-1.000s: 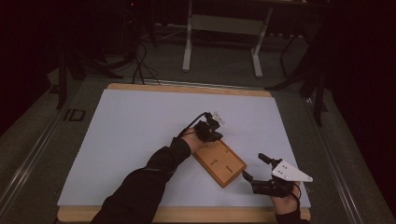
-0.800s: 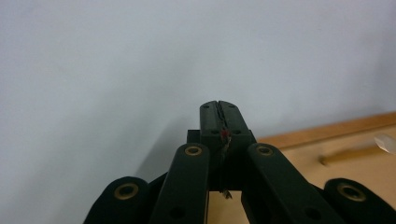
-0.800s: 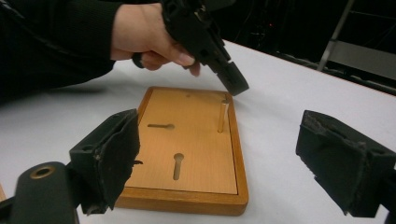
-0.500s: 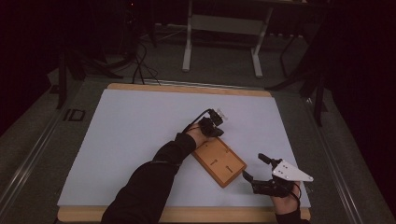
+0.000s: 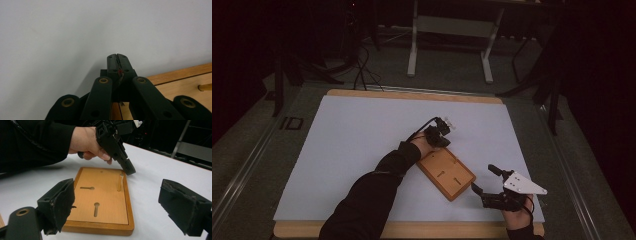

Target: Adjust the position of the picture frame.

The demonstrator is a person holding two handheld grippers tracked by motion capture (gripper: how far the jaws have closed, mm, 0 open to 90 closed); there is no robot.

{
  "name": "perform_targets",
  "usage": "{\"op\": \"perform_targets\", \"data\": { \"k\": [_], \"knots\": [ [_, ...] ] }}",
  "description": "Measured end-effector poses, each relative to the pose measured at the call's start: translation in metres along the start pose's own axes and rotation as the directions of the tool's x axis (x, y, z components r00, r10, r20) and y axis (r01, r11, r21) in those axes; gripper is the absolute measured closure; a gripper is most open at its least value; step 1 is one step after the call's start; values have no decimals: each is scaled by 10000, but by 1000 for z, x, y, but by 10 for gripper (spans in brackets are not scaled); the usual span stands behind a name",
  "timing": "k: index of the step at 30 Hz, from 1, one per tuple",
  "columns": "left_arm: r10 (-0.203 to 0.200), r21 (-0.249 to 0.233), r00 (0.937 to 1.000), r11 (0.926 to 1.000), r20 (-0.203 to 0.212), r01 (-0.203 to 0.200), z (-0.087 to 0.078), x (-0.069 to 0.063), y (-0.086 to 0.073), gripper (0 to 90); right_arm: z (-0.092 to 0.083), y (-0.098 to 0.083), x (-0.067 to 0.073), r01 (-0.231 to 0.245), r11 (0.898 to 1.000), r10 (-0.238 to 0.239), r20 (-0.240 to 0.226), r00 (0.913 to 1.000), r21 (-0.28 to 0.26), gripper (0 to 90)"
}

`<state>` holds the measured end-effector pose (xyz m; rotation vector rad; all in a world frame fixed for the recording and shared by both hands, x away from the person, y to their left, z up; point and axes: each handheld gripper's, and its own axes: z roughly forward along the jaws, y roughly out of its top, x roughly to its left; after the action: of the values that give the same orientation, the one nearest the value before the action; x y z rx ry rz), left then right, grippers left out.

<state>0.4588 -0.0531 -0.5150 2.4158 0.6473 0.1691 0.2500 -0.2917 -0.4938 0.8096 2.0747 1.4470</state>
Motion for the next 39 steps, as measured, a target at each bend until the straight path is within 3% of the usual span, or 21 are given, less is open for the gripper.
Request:
{"op": "perform_targets", "data": {
  "k": [8,21,39],
  "knots": [
    [-46,214,10000,9998,-52,47,-4,-1,-10,900,-1,0,0,-70,10000,70,-20,10000,-50,133],
    [-51,658,9997,9978,-252,67,-32,-4,-41,900,0,1,2,-2,10000,2,-3,10000,-6,133],
    [-356,635,9992,9973,-180,366,-59,-15,-81,900,5,1,4,43,9999,-43,-66,10000,116,133]
  ]
}}
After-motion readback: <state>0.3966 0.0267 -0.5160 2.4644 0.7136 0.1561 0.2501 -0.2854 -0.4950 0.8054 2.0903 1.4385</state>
